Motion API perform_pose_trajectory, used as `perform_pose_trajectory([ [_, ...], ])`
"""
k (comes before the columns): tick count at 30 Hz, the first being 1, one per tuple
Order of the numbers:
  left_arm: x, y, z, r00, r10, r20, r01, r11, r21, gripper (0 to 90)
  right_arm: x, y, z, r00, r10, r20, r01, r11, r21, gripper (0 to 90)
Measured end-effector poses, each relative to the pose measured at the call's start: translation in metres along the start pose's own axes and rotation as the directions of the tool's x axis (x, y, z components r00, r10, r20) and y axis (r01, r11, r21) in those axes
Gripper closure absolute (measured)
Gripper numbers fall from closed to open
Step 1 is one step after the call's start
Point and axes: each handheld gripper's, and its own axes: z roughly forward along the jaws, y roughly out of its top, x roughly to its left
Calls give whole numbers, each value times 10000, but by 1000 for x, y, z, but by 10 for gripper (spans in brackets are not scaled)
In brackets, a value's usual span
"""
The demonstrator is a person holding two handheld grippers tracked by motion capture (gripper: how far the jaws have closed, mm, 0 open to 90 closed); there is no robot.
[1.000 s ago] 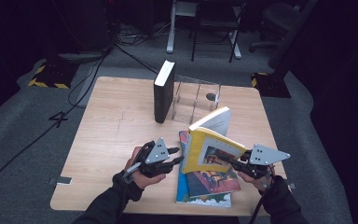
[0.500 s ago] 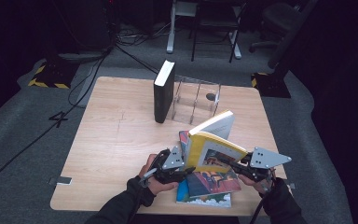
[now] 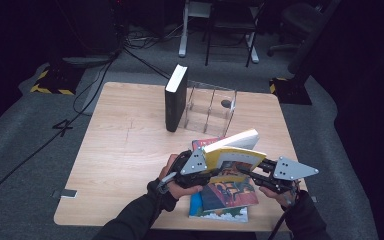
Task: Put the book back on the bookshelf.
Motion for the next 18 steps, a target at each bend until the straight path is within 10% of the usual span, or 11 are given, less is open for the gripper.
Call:
perform_pose_trajectory([
  [6,0,12,-9,9998,26,-191,-35,9990,-440,674,-5,-1,-5,9968,253,753,-243,9996,-139,639],
  [11,3,15,-13,9999,40,-139,-46,9991,-422,716,-15,-7,-9,9782,761,1932,-765,9971,-55,456],
  [18,2,18,-12,9997,164,-184,-171,9993,-343,725,-14,-23,16,9846,1236,1236,-1378,9839,1139,368],
])
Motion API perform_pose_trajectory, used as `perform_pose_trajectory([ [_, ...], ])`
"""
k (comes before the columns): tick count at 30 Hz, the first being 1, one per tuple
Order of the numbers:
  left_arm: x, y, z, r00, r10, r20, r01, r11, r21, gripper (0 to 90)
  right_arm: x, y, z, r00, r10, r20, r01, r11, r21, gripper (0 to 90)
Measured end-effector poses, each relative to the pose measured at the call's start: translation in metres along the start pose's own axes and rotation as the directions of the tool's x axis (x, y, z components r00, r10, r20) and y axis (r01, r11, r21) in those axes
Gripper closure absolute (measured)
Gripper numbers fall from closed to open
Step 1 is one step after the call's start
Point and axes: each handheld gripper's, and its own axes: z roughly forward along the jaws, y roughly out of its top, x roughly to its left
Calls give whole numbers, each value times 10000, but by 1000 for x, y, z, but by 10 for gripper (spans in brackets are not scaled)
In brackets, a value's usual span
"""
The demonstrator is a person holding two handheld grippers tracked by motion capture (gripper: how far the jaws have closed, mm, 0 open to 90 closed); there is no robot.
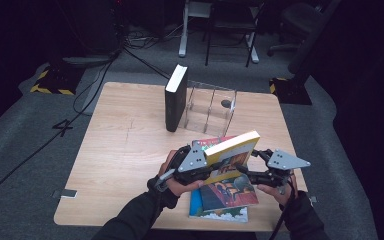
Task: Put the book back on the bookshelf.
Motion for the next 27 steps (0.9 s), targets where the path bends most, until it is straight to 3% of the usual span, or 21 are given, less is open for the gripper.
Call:
perform_pose_trajectory([
  [2,0,2,0,10000,35,-19,-35,9999,-110,720,4,-1,7,9996,-124,-264,127,9998,136,371],
  [6,2,11,-1,10000,28,-74,-31,9990,-453,697,6,0,9,9998,-36,-184,38,9999,128,370],
  [13,3,24,2,9998,79,-193,-89,9985,-549,649,7,-1,9,9999,-87,-129,88,9999,73,375],
  [19,4,25,4,10000,47,-25,-48,9985,-551,714,7,0,8,9998,-94,-160,97,9999,139,374],
  [27,8,28,4,10000,-94,14,94,9994,-347,736,6,-1,9,9999,-52,-123,54,9999,136,372],
])
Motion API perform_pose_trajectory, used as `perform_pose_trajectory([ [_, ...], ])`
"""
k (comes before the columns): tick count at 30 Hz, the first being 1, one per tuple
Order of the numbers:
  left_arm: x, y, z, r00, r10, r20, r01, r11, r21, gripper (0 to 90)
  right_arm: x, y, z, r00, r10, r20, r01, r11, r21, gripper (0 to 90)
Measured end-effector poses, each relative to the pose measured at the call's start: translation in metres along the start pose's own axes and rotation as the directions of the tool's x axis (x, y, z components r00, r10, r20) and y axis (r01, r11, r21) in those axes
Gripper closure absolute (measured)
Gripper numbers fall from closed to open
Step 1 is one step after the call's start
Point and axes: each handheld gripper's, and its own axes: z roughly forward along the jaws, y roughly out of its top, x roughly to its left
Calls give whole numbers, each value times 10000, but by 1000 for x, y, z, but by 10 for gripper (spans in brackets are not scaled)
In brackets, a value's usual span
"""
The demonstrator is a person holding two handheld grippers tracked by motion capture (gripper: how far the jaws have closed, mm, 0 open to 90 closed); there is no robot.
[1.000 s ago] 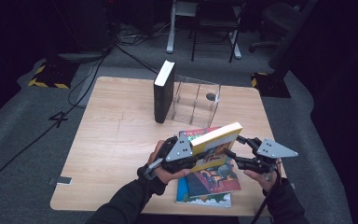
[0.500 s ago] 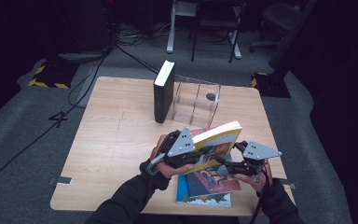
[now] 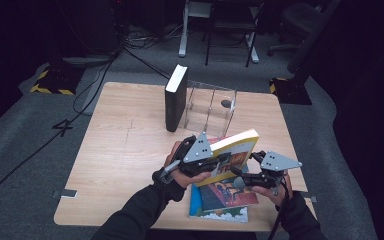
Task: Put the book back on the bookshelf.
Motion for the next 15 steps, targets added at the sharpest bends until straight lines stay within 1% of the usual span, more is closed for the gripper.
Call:
perform_pose_trajectory([
  [3,4,1,0,9996,2,-286,0,10000,61,744,-2,-1,-1,9999,57,113,-57,10000,50,362],
  [5,9,2,-1,9981,-54,-610,57,10000,54,748,-4,-2,-3,9996,172,233,-171,9998,-28,347],
  [6,13,3,-2,9964,-34,-848,41,10000,82,749,-5,-3,-4,9993,221,295,-221,9998,-9,347],
  [9,24,3,-7,9907,46,-1356,-23,9999,172,749,-9,-5,-6,9985,390,397,-389,9992,-34,347],
  [11,35,1,-13,9816,-177,-1902,189,9998,45,749,-11,-6,-7,9980,446,457,-446,9990,-12,347],
  [13,43,0,-18,9725,-287,-2313,293,9996,-8,750,-12,-7,-7,9974,479,534,-483,9988,68,347],
  [14,50,-1,-22,9626,-336,-2688,347,9994,-6,750,-12,-7,-7,9974,503,521,-509,9986,114,347],
  [15,54,-1,-24,9567,-373,-2887,391,9992,7,750,-12,-8,-6,9971,494,585,-505,9986,169,348],
])
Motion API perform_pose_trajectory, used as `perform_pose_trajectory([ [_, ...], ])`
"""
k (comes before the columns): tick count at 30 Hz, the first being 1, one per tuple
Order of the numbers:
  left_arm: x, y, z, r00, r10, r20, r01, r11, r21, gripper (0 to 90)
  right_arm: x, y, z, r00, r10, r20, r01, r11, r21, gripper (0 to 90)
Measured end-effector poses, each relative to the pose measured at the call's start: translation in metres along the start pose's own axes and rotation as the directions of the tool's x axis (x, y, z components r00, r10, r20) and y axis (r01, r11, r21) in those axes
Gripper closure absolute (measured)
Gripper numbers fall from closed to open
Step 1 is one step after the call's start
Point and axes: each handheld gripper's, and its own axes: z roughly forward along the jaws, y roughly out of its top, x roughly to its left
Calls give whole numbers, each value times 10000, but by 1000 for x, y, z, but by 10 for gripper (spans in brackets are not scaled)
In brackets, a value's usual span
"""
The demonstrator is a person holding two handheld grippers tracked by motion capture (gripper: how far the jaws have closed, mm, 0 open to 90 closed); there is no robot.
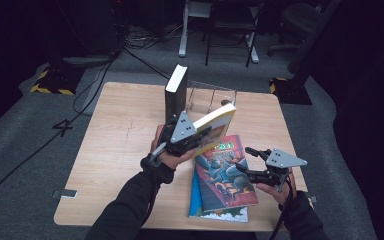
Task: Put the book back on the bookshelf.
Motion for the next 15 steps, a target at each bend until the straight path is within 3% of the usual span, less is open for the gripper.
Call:
perform_pose_trajectory([
  [6,20,-12,0,9894,-158,-1441,193,9995,233,750,0,-2,2,10000,4,-3,-4,9999,141,350],
  [9,28,-18,3,9772,-279,-2106,356,9988,330,751,0,-3,3,10000,-35,20,35,9996,274,352],
  [10,33,-20,6,9697,-425,-2405,514,9982,308,750,0,-4,3,9999,-105,24,104,9995,309,353],
  [11,33,-20,6,9697,-425,-2405,514,9982,308,750,0,-4,3,9999,-105,24,104,9995,309,353],
  [15,45,-22,12,9507,-719,-3018,850,9959,304,750,-1,-5,5,10000,-66,-24,66,9992,399,355],
])
